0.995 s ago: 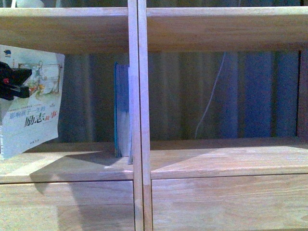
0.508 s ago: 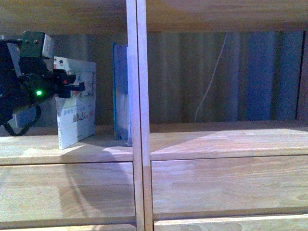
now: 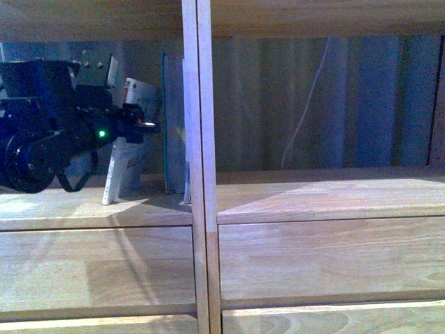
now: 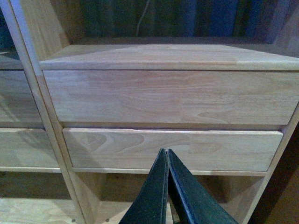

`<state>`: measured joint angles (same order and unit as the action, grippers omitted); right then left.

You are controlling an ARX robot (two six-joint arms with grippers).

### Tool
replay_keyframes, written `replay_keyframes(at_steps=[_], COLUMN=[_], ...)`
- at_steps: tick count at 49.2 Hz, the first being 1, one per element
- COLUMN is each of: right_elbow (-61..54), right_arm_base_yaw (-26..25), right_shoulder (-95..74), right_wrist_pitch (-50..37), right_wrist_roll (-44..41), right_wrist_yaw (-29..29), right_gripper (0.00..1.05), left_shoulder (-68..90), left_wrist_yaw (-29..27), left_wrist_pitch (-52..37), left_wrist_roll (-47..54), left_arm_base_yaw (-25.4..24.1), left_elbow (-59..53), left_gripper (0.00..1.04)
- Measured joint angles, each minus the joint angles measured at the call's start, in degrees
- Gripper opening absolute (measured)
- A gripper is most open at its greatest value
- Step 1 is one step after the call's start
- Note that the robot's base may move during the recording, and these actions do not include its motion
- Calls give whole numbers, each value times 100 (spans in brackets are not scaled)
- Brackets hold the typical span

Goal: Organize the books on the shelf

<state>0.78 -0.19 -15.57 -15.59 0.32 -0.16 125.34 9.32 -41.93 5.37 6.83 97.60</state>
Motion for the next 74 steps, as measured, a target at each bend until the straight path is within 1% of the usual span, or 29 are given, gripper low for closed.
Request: replay_keyframes(at_steps=[4, 7, 9, 10, 14, 19, 20, 23, 25, 30, 41, 45, 56, 62, 70, 74], right_elbow=[0, 0, 0, 0, 0, 0, 2, 2, 2, 2, 2, 2, 2, 2, 2, 2], right_arm_base_yaw=[0, 0, 0, 0, 0, 0, 0, 2, 0, 2, 2, 2, 2, 2, 2, 2], right_shoulder=[127, 212, 260, 275, 420, 553, 763, 1143, 1307, 1521, 1526, 1526, 1526, 1526, 1526, 1526], right_wrist_pitch=[118, 208, 258, 271, 417, 557, 802, 1338, 1486, 1537, 1550, 1552, 1552, 1552, 1550, 1552], right_wrist_roll=[0, 0, 0, 0, 0, 0, 0, 0, 0, -2, 0, 0, -2, -2, -2, -2], right_wrist_yaw=[-2, 0, 0, 0, 0, 0, 0, 0, 0, 13, 11, 13, 13, 13, 13, 13], right_gripper=[3, 3, 3, 3, 3, 3, 3, 3, 3, 3, 3, 3, 3, 3, 3, 3], left_shoulder=[76, 103, 105, 105, 101, 63, 50, 4, -55, -258, -953, -1421, -2452, -3355, -4767, -5593], left_wrist_yaw=[2, 4, 2, 2, -31, -31, -31, -28, -26, -35, -341, -619, -1104, -1652, -2232, -2570], left_wrist_pitch=[2, 2, 2, 2, -50, -83, -94, -127, -153, -160, -306, -291, -306, -306, -179, 57], left_wrist_roll=[26, 52, 74, 77, 85, 85, 87, 77, 63, 2, -369, -446, -369, -28, 299, 457], left_arm_base_yaw=[59, 85, 103, 107, 122, 116, 116, 114, 109, 92, 103, 140, 337, 612, 992, 1154], left_elbow=[-48, -85, -136, -140, -269, -468, -511, -634, -734, -994, -1823, -2323, -3462, -4332, -5353, -5875], left_gripper=[48, 55, 62, 64, 81, 98, 99, 97, 97, 97, 97, 97, 97, 97, 97, 97])
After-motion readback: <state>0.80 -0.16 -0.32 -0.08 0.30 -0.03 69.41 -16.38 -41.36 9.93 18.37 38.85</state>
